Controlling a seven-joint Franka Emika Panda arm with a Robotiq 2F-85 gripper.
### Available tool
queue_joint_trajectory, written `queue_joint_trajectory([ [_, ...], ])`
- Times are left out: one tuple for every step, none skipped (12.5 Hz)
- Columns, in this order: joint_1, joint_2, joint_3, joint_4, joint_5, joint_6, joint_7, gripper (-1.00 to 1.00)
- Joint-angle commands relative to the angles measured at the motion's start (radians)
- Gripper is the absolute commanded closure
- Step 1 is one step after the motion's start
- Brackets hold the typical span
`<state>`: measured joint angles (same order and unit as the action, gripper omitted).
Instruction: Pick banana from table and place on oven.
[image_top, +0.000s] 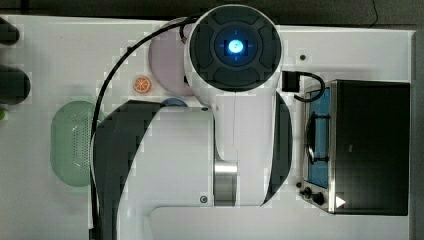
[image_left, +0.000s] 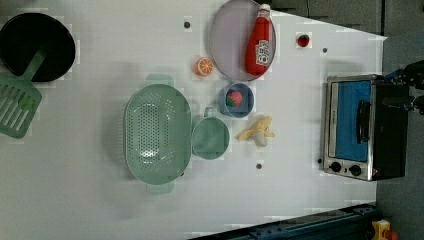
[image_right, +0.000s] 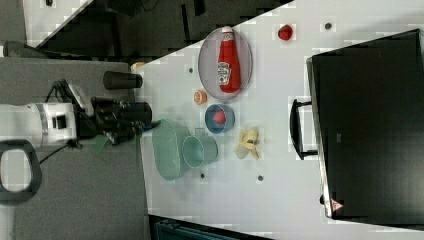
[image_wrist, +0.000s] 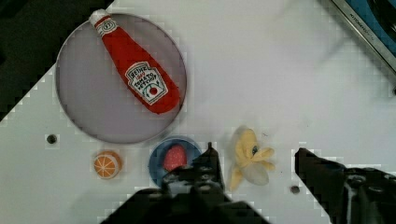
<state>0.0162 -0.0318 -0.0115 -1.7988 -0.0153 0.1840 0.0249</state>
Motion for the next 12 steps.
queue_joint_trajectory([
  [-0.029,-0.464,-0.023,-0.229,-0.001,-0.207,-0.024,-0.58],
  [-0.029,-0.464,-0.023,-0.229,-0.001,-0.207,-0.023,-0.80],
  [-0.029,-0.463,-0.023,-0.230,-0.001,-0.207,-0.023,-1.00],
  [-0.029,-0.463,-0.023,-0.232,-0.001,-0.206,-0.024,-1.00],
  [-0.029,-0.461,-0.023,-0.240,-0.001,-0.201,-0.023,-1.00],
  [-0.027,-0.453,-0.020,-0.252,-0.001,-0.188,-0.024,-1.00],
  [-0.026,-0.439,-0.017,-0.268,-0.001,-0.157,-0.023,-1.00],
  [-0.026,-0.418,-0.013,-0.291,-0.001,-0.114,-0.023,-1.00],
  [-0.026,-0.392,-0.008,-0.316,-0.001,-0.068,-0.023,-1.00],
  [-0.026,-0.362,-0.003,-0.344,-0.001,-0.021,-0.023,-1.00],
  [-0.025,-0.329,0.003,-0.371,-0.001,0.030,-0.023,-1.00],
  [-0.025,-0.291,0.008,-0.397,-0.001,0.085,-0.023,-1.00],
])
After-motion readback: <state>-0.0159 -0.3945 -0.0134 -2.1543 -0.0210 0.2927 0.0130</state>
